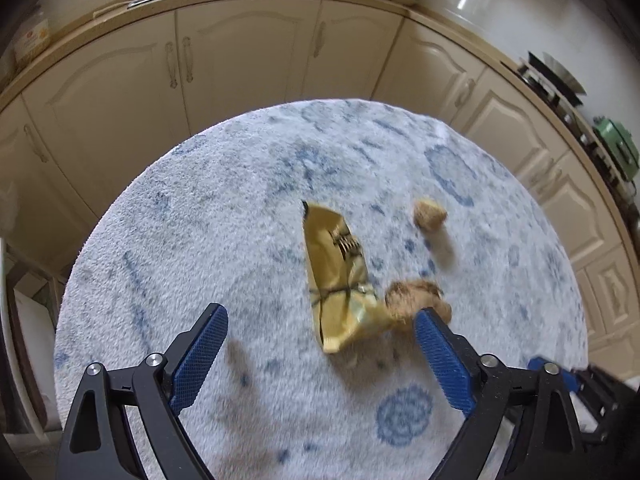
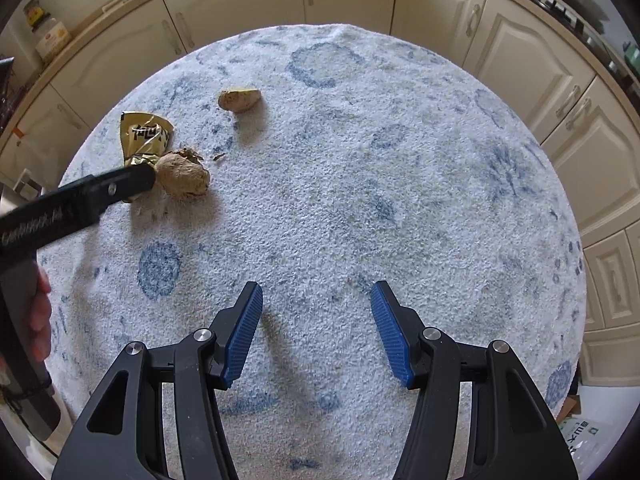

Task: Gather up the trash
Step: 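Grasp the gold wrapper with the left tool while the right tool grasps the brown lump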

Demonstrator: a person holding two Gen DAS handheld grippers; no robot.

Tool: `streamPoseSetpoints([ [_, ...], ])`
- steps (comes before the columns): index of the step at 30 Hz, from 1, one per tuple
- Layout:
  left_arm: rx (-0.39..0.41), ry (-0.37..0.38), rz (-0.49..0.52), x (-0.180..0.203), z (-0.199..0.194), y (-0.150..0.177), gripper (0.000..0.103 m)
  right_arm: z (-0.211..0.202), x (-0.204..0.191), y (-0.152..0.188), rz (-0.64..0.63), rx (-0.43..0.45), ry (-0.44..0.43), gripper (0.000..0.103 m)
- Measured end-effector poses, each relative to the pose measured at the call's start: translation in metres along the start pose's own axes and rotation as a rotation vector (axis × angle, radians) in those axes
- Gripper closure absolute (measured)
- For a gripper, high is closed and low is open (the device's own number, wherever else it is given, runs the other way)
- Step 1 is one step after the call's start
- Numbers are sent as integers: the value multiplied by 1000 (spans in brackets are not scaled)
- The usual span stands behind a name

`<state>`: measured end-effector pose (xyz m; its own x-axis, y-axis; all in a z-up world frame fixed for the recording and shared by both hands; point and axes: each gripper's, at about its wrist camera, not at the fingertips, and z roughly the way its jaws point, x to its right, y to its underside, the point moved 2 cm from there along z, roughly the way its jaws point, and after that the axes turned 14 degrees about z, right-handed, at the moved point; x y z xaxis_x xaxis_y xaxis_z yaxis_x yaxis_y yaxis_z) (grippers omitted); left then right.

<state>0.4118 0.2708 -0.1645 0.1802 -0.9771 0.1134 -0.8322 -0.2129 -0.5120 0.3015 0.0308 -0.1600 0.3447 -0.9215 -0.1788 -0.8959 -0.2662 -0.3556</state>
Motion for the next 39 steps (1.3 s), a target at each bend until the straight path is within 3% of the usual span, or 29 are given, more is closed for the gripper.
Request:
streamPoseSetpoints([
  [2,54,17,-39,-6,1,-3,29,1,0,-2,-2,4,5,45],
  [4,72,69,-34,-7,0,-4,59,2,0,-4,-1,4,9,45],
  [6,62,86,-30,-9,0,-1,80,3,-1,-6,1,5,13,45],
  [9,72,67,-24,-13,1,1,80,3,-4,-6,0,4,10,45],
  [11,53,92,-23,-13,6,1,70,2,-7,-3,-8,1,2,45],
  [12,29,102,-34,-15,12,2,59,3,-9,-2,-11,-1,2,45],
  [13,45,103,-34,-14,11,2,59,3,-10,-1,-16,-2,4,45],
  [15,46,76,-10,-8,12,2,59,4,-12,1,-23,2,13,45],
  [19,37,17,39,1,14,4,71,3,-11,0,-10,0,11,45],
  [24,32,53,43,2,6,17,72,0,-9,4,-5,-5,14,45],
  [30,31,27,66,2,-14,41,71,-6,-12,6,5,-3,13,45],
  [35,46,25,70,-1,-29,57,71,-8,-38,-3,-32,9,-33,45],
  [39,56,17,99,-4,-37,66,71,1,-62,-14,-67,12,10,45],
])
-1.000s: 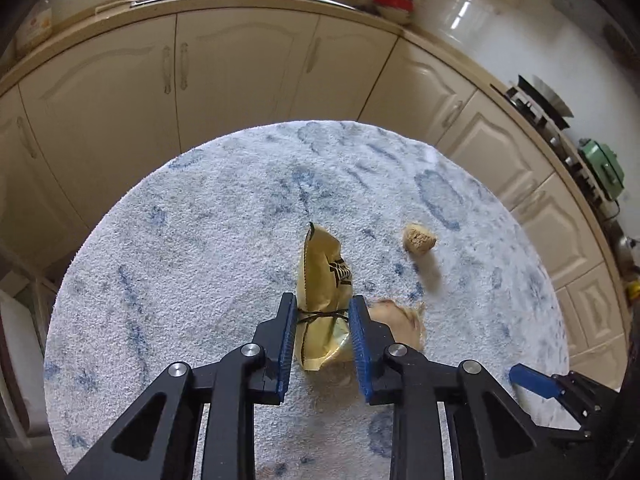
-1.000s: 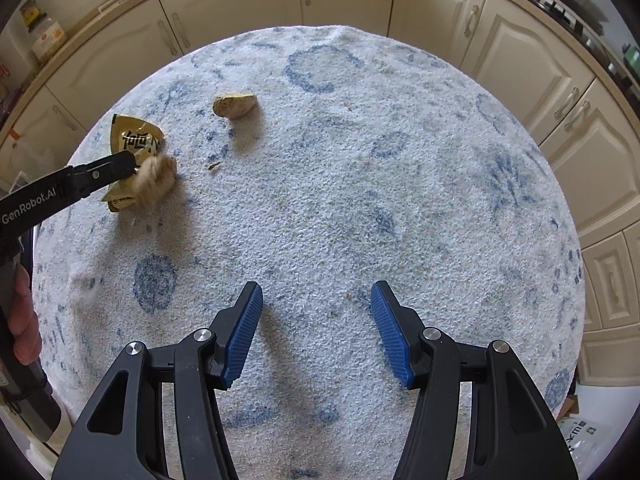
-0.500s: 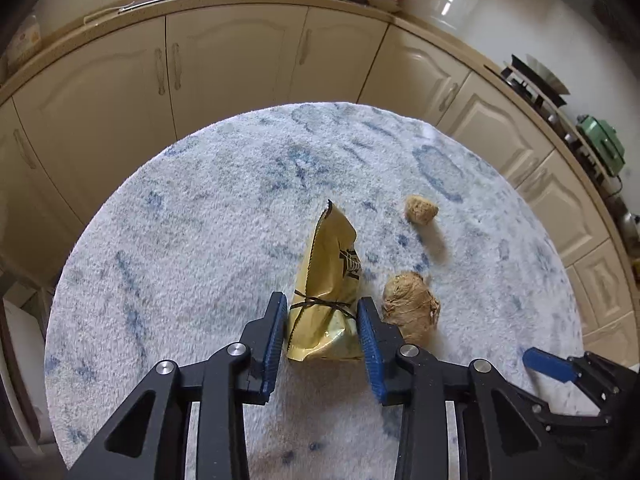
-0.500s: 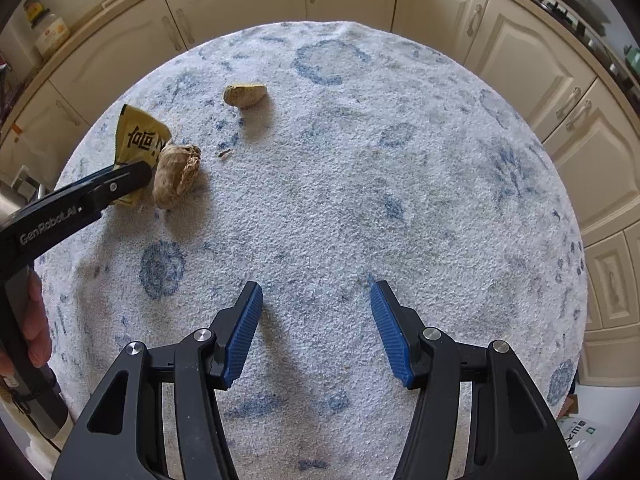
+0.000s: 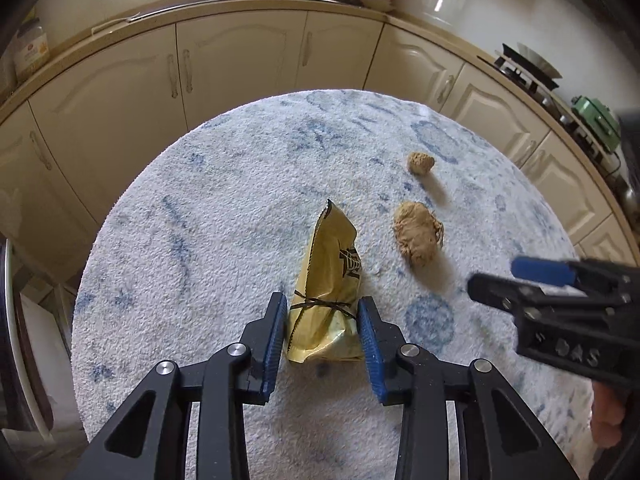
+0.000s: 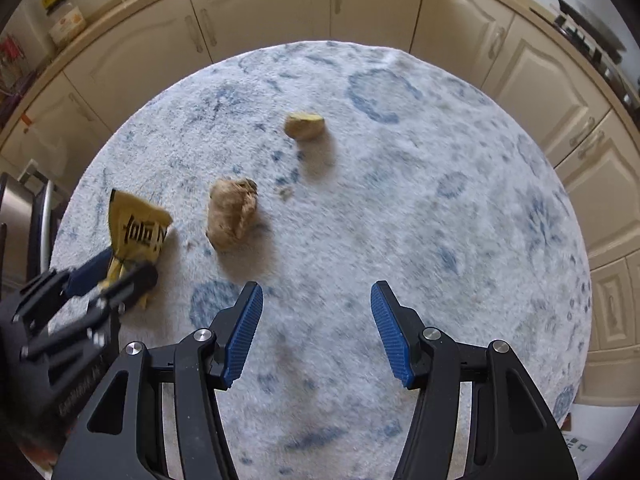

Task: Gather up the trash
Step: 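Grasp the gold wrapper with the left tool while the right tool grasps the brown lump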

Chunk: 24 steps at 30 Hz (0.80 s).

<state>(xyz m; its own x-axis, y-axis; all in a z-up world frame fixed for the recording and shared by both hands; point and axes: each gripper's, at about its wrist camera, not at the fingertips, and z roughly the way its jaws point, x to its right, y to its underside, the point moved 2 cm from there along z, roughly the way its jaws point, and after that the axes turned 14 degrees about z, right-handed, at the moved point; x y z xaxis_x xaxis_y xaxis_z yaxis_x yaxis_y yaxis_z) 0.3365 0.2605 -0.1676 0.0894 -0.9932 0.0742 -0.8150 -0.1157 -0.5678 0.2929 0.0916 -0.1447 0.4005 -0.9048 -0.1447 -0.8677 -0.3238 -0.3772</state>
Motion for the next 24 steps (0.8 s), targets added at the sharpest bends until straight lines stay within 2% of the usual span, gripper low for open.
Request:
streamPoseSetpoints([
  [4,27,27,7,-4,-5,6,71,13,-22,-11,-9,-47,-41,45],
  [9,52,50,-2,-10,-7,10,71,29,-43,-26,-4,-69,-46,44],
  [13,59,50,7,-11,-9,12,71,34,-60,-31,-55,-29,-2,44],
  [15,58,46,14,-10,-10,13,70,36,-61,-34,-41,-31,-5,45],
  [18,56,53,4,-11,-11,13,71,35,-63,-38,-49,-17,-5,59],
  [24,40,51,1,-11,-13,13,71,26,-54,-27,-61,-26,-43,60],
])
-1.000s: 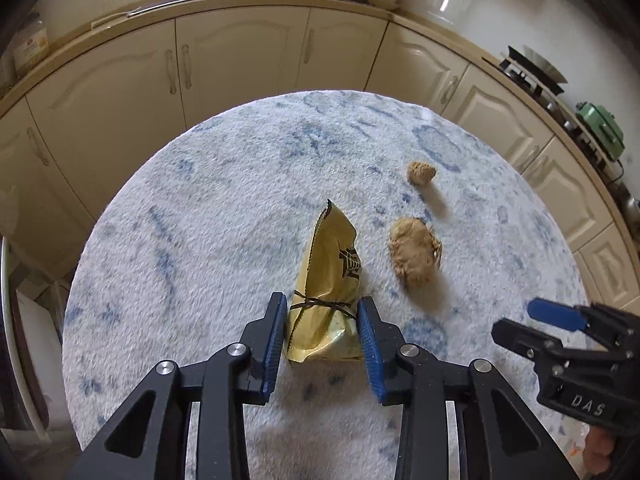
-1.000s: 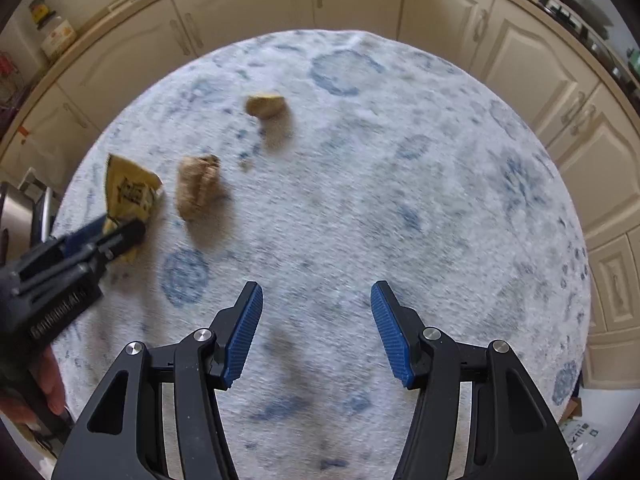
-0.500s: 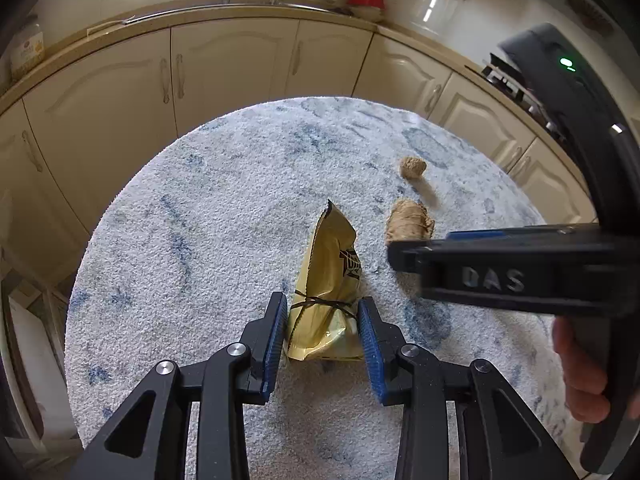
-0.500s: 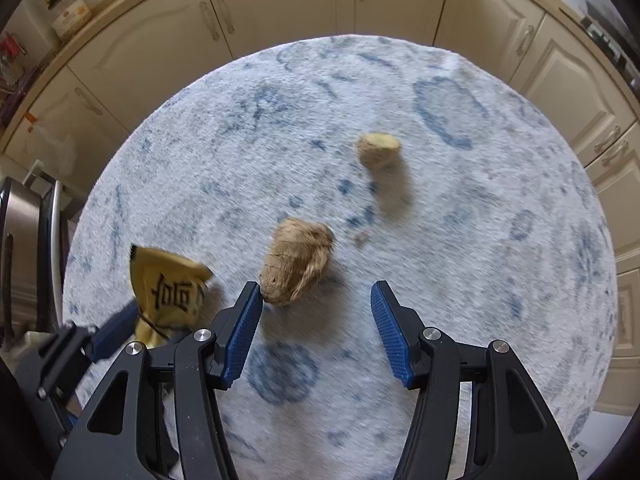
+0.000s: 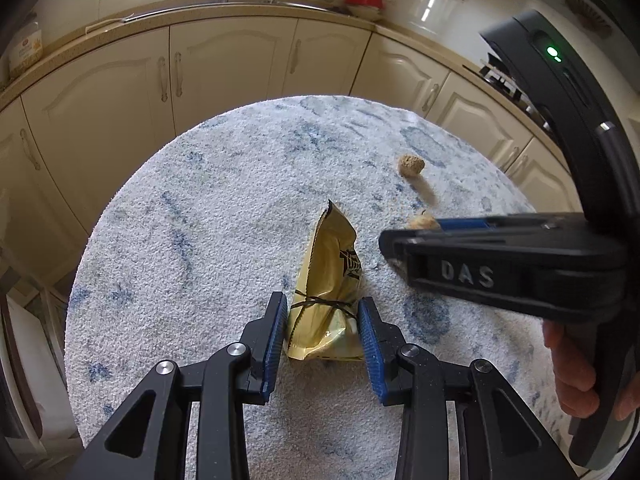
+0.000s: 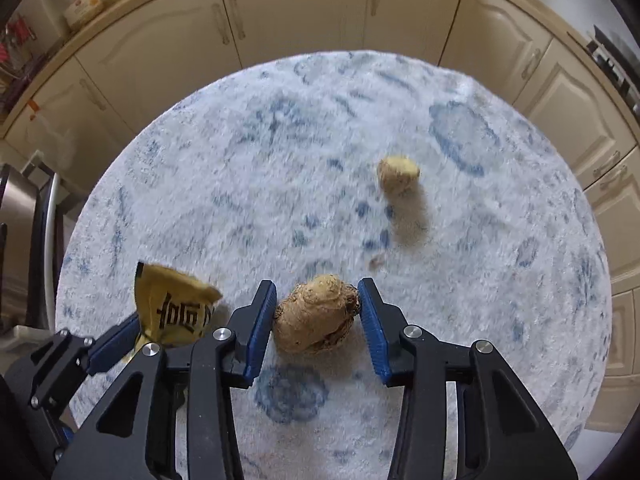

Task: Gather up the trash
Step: 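Grasp the gold wrapper with the left tool while the right tool grasps the brown lump, then carry the gold wrapper and brown lump over the blue bin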

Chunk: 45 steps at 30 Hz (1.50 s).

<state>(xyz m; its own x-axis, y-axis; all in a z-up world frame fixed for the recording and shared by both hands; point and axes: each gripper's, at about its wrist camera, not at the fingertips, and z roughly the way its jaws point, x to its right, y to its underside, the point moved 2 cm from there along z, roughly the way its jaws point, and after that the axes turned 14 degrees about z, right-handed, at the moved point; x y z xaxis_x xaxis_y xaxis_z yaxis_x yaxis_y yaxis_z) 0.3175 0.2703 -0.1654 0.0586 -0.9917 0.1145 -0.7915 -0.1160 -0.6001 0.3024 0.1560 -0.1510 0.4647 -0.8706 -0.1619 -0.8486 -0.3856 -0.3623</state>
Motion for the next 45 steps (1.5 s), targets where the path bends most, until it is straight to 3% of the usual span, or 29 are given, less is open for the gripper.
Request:
streamPoseSetpoints([
  [15,-53,-19,-5,26,-21,14,72,-35,49,67,74,-45,-93,61],
  [25,-30,20,86,85,-52,27,74,-69,82,103,135,-3,-95,61],
  [32,-20,55,167,132,-65,32,79,-89,127,129,209,28,-80,61],
  [34,-13,66,193,145,-66,33,86,-94,142,137,238,38,-73,61],
  [36,-5,71,222,160,-67,33,103,-97,156,144,268,45,-66,61],
  [39,-19,116,252,176,-62,33,103,-100,179,156,312,51,-48,61],
  [44,-27,79,250,176,-53,35,97,-106,215,176,387,66,-17,61],
  [45,-26,61,247,176,-54,36,89,-107,218,178,396,67,-14,61],
])
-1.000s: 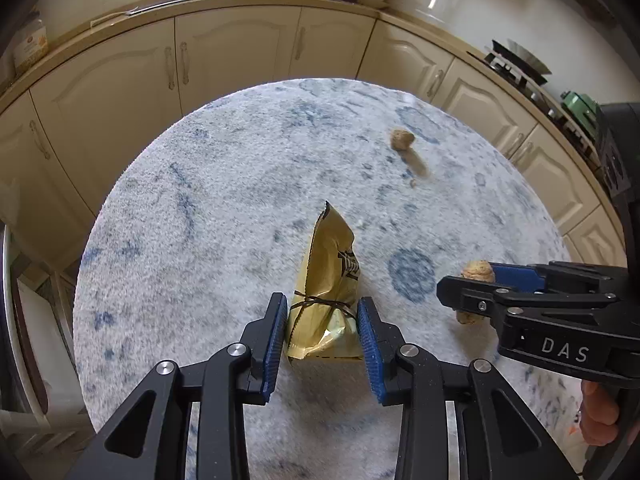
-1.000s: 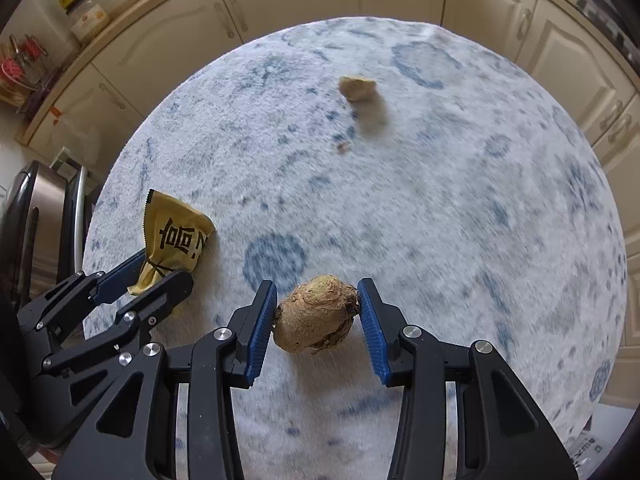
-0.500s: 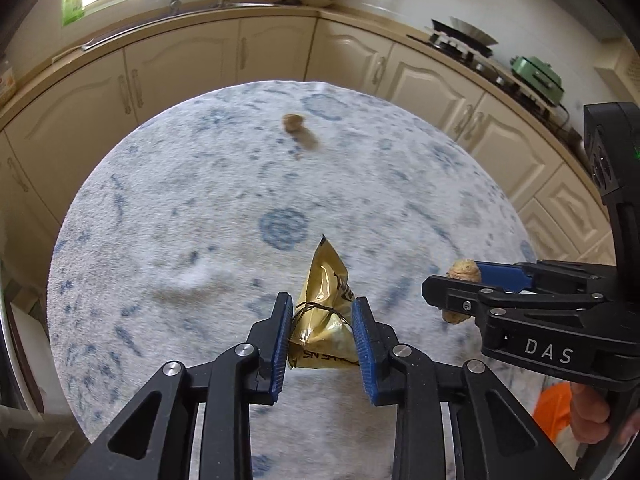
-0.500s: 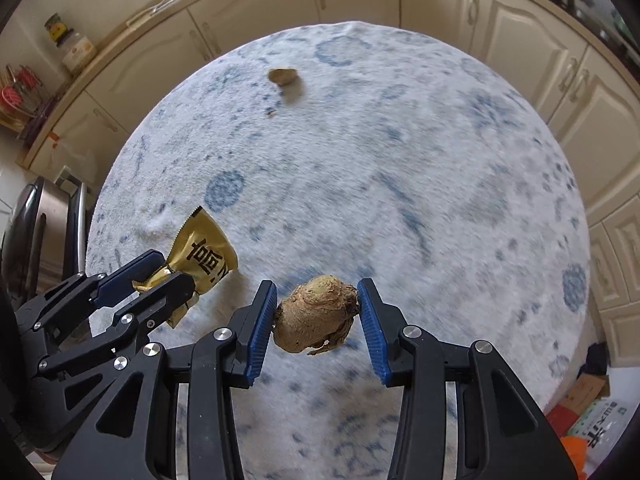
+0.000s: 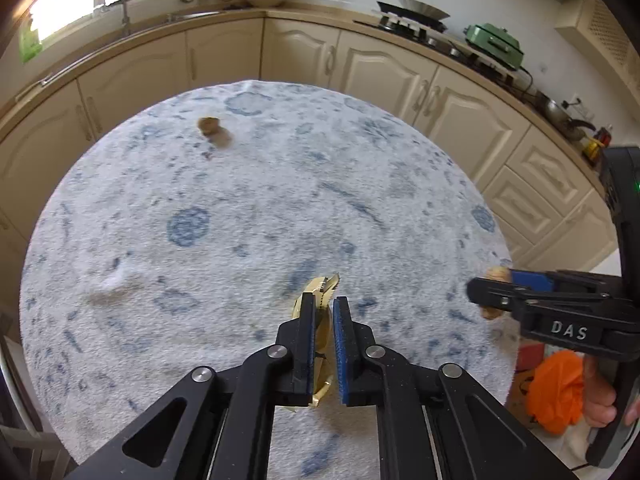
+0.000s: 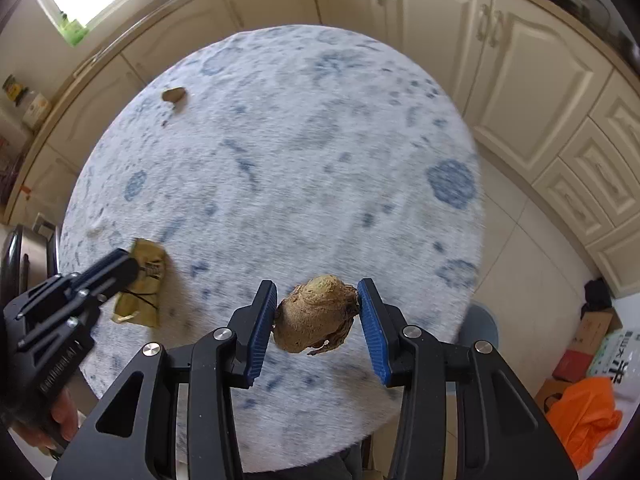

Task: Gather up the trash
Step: 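Carry the gold wrapper and brown lump over the blue bin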

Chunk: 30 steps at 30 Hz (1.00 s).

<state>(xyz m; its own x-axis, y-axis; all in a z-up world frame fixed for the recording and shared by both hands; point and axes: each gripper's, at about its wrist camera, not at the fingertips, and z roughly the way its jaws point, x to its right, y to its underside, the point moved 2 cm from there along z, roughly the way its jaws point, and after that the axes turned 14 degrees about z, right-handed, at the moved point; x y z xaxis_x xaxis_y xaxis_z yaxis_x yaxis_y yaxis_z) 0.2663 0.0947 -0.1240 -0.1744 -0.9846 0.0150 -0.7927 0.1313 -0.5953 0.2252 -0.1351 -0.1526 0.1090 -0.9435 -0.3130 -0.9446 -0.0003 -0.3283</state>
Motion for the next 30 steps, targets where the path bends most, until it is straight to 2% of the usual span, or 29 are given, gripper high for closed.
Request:
streamPoseSetpoints([
  [1,-6,-25,-1,0,-1,2,64,0,5,0,10,0,2,61],
  [2,-15,-42,-3,-3,0,5,47,0,9,1,18,-1,2,61],
  [3,-12,-42,-3,-3,3,8,23,1,12,1,25,-1,2,61],
  [5,-42,-46,-7,-2,11,18,27,3,15,3,31,-4,0,61],
  [7,-88,-28,-23,-2,25,29,36,7,16,5,33,-14,-4,61],
  [8,-44,-50,-3,1,22,32,34,9,15,7,31,-22,-6,61],
  [11,-30,-81,-12,4,24,37,38,11,9,10,11,-15,2,61],
  [13,-21,-145,-19,4,23,38,66,11,4,10,5,-20,-17,61],
  [14,-13,-152,-31,2,22,38,68,10,2,10,2,-23,-28,61],
  [21,-35,-118,-58,-1,21,37,70,7,-13,12,-27,-15,-45,61],
  [30,-33,-92,-15,15,18,27,70,-8,-16,8,-43,26,-38,61],
])
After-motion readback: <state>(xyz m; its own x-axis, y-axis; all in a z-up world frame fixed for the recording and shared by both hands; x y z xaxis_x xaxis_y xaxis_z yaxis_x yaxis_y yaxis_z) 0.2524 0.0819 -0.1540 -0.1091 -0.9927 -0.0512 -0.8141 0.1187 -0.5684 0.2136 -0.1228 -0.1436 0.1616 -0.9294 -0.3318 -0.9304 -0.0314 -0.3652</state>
